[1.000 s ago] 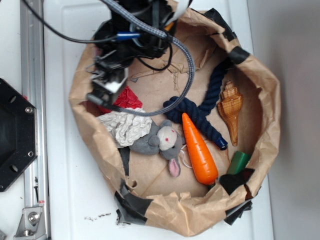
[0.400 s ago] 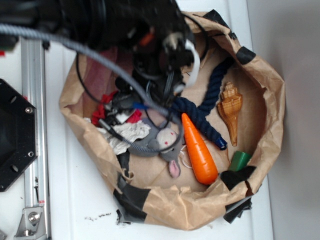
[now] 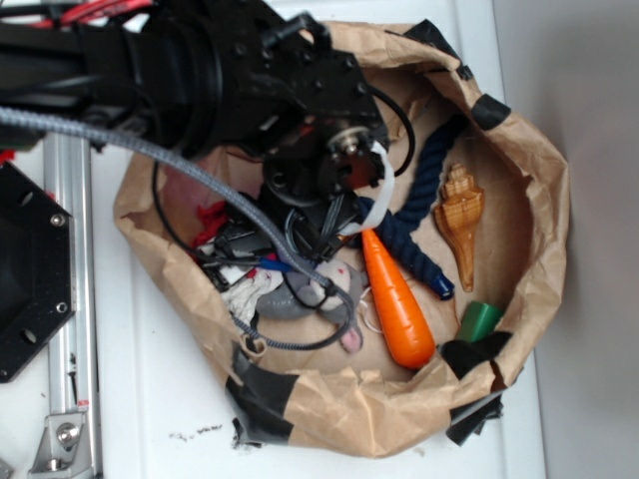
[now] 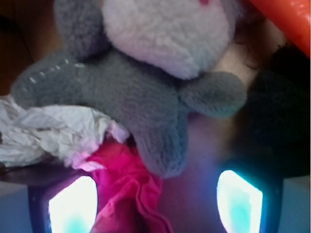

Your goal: Grab the red paper.

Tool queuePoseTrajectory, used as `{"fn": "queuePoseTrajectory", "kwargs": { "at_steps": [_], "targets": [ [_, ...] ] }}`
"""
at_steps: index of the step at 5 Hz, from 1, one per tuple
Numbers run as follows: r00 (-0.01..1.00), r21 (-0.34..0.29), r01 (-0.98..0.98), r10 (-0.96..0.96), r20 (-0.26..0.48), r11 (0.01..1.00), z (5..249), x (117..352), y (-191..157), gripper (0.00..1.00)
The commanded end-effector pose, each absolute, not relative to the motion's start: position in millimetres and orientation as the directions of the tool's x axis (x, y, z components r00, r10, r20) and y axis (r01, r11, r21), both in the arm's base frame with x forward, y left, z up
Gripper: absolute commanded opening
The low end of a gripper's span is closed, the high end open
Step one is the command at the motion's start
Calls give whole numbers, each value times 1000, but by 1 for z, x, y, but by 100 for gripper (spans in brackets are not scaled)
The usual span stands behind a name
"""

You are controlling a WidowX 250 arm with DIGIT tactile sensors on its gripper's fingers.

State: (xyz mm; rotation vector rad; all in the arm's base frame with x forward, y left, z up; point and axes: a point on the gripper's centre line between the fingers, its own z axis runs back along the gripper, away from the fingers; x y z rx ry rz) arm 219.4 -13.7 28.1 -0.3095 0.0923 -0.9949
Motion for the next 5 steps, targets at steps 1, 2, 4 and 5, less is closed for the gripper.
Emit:
{"fn": "queuePoseTrajectory", "kwargs": {
  "at_steps": [1, 2, 4, 5],
  "targets": [
    [523, -421, 775, -852, 10, 471, -20, 221, -29, 98],
    [544, -419, 758, -839, -15, 500, -29, 220, -26, 0],
    [575, -355, 771, -818, 30, 529, 5, 224, -18, 0],
    [679, -241, 725, -729, 89, 645, 53, 243, 1, 0]
  ]
}}
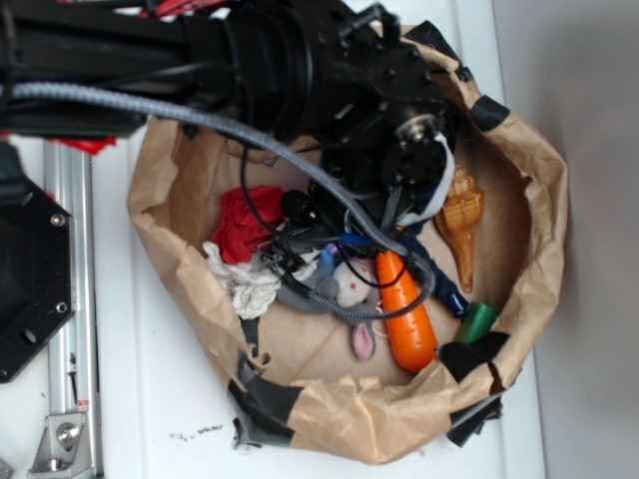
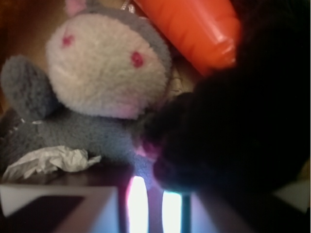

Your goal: Grab the red paper.

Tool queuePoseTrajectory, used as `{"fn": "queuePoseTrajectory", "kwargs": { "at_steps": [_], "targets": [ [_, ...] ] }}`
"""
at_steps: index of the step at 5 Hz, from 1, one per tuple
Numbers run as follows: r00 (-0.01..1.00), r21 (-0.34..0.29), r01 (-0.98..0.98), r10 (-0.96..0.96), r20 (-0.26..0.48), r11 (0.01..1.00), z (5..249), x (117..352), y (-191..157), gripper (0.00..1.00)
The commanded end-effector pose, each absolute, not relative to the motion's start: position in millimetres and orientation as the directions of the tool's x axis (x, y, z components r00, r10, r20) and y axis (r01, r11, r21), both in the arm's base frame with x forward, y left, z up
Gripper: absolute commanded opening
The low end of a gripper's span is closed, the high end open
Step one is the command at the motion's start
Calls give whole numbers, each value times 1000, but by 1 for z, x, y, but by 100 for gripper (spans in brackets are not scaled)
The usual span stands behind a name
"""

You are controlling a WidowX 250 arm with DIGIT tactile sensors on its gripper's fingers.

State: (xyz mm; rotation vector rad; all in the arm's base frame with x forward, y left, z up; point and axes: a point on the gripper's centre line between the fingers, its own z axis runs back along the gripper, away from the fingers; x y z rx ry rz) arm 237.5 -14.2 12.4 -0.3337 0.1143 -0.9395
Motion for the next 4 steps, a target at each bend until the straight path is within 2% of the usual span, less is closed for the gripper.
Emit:
{"fn": "queuePoseTrajectory", "kwargs": {
  "at_steps": [1, 2, 3, 4],
  "targets": [
    [733, -205, 680, -653, 192, 704, 88, 247, 22, 100],
    [729, -201, 684, -651, 210, 701, 93, 246, 29, 100],
    [725, -263, 686, -666, 173, 679, 81, 246, 25, 100],
    [706, -291, 697, -697, 123, 655, 71, 238, 19, 100]
  ]
}}
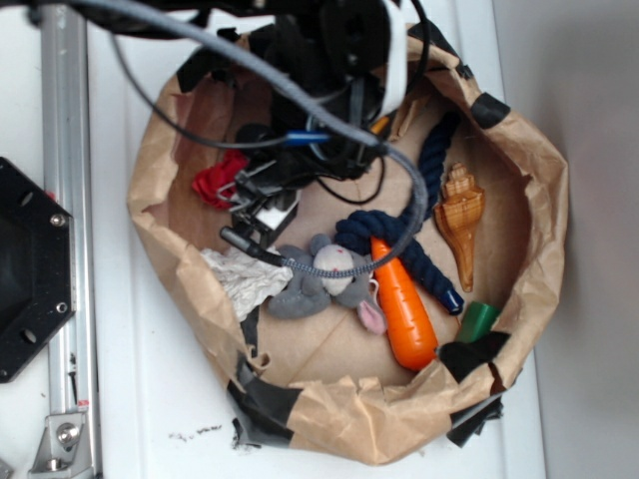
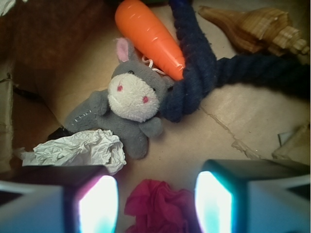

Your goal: Grab the red paper.

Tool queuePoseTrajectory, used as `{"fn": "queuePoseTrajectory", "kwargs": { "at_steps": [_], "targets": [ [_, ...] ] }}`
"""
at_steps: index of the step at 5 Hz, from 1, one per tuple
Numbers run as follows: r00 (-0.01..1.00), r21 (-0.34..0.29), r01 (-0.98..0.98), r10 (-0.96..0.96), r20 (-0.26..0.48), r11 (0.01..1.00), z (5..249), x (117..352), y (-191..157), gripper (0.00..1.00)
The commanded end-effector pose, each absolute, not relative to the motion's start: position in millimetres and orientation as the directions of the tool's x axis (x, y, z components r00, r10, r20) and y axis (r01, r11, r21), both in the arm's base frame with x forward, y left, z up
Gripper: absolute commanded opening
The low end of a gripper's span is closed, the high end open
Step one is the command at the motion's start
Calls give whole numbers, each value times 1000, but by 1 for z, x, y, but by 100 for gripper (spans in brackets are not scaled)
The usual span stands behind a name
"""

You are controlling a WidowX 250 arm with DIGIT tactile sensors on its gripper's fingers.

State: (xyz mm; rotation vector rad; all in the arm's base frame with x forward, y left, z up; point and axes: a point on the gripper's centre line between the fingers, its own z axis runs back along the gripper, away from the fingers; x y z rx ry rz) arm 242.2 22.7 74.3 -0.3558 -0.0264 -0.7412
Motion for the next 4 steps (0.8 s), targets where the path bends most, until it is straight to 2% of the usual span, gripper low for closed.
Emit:
{"fn": "queuePoseTrajectory", "kwargs": {
  "at_steps": [1, 3, 4],
  "targets": [
    [673, -302, 720, -734, 89, 624, 67, 226, 19, 100],
    [633, -335, 737, -774, 35, 588, 51, 210, 14, 100],
    [617, -256, 766, -786, 34, 590, 32, 203, 13, 100]
  ]
}}
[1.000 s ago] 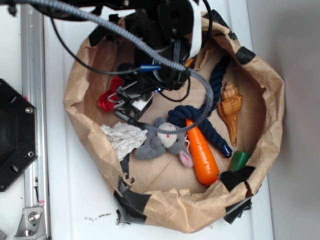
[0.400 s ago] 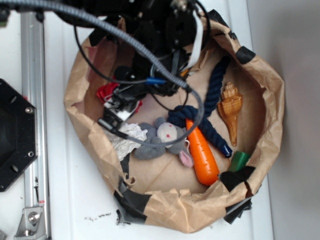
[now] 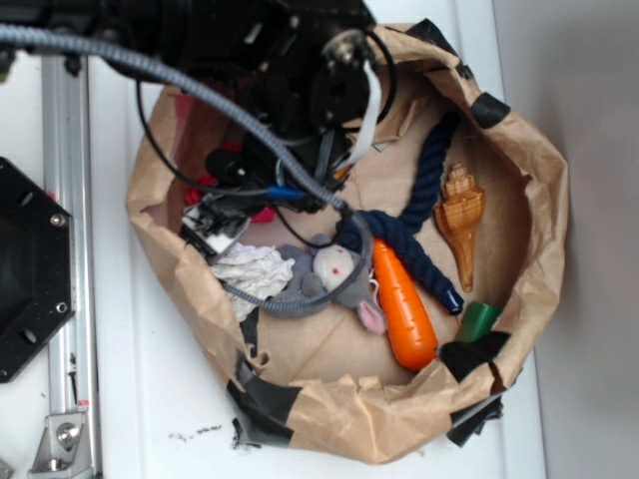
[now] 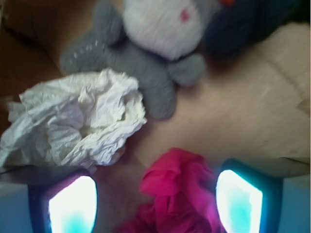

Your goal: Grab the red paper.

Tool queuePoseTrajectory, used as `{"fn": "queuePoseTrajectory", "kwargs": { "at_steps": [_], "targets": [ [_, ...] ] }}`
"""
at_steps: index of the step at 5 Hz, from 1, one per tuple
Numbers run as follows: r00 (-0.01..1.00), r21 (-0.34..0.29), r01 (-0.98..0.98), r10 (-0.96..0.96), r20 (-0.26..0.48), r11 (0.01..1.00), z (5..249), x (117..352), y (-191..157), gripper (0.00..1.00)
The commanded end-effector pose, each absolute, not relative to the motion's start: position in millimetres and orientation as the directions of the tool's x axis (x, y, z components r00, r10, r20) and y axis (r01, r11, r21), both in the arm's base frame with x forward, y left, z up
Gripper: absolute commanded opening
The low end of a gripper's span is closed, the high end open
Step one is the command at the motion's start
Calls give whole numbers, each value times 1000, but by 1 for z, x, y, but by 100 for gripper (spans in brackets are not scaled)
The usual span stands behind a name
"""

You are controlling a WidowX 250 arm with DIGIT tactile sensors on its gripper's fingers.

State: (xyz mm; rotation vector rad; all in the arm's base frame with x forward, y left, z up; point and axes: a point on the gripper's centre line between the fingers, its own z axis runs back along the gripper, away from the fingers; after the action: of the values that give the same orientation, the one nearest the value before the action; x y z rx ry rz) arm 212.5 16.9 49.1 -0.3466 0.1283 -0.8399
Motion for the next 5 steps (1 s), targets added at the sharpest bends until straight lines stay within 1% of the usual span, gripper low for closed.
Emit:
{"fn": "queuePoseTrajectory", "kwargs": {
  "at_steps": [1, 2, 3, 4, 5],
  "targets": [
    [619, -207, 774, -783, 54, 598, 10, 205, 7, 100],
    [628, -195, 770, -776, 58, 608, 4, 209, 4, 53],
    [646, -208, 753, -761, 54, 624, 8, 215, 3, 0],
    [686, -183, 722, -725, 65, 667, 19, 227, 10, 0],
    [738, -123, 675, -667, 104, 727, 54, 255, 15, 0]
  ]
}}
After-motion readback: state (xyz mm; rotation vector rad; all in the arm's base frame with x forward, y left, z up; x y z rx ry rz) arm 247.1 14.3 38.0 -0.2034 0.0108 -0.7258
